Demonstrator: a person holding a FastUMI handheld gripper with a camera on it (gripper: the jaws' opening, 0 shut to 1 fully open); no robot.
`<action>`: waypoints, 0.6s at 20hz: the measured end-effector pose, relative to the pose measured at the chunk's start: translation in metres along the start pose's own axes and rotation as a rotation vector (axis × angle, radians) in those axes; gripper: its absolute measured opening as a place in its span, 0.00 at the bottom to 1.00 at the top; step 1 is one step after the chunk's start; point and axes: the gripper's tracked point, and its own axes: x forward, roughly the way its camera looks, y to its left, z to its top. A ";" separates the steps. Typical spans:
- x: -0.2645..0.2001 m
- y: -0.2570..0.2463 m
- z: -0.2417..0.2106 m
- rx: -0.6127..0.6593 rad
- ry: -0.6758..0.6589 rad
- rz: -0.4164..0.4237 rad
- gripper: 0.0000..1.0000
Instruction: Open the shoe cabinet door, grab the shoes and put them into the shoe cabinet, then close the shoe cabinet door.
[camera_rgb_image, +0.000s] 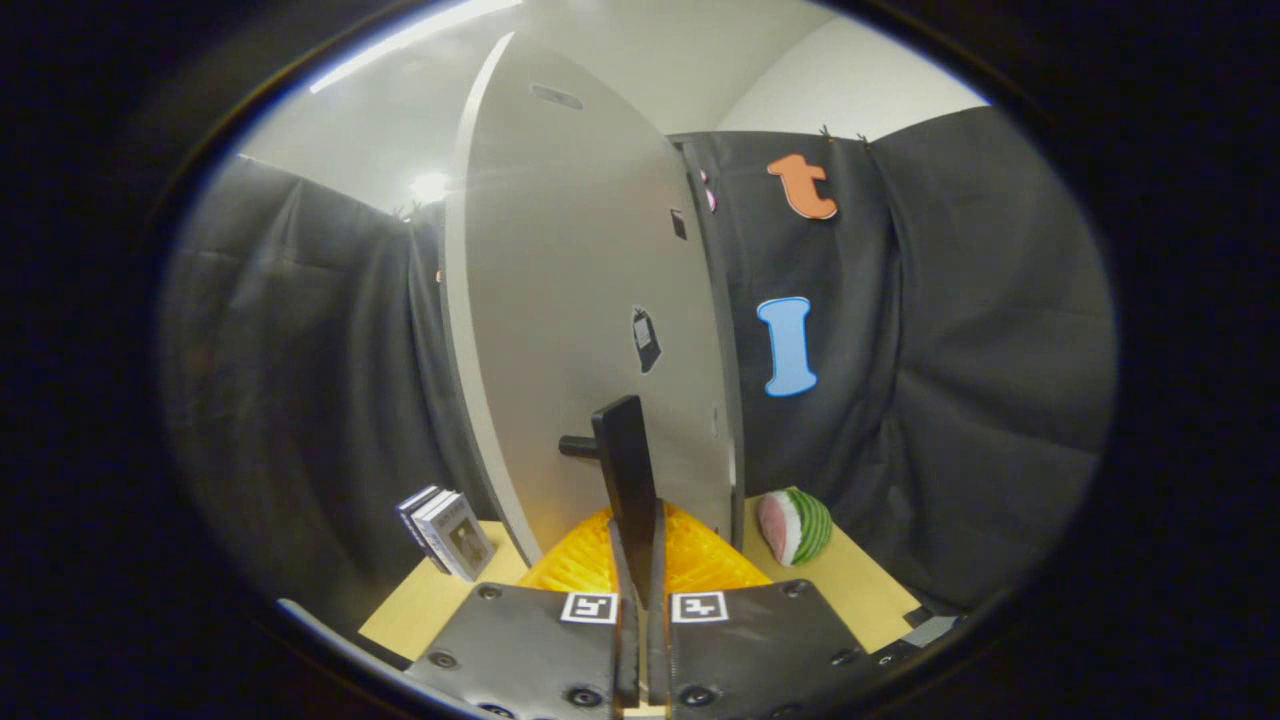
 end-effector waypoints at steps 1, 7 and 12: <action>-0.002 -0.004 0.001 0.000 -0.002 -0.005 0.05; 0.001 -0.021 0.000 0.017 -0.012 -0.069 0.04; -0.021 -0.071 0.010 0.021 -0.032 -0.115 0.03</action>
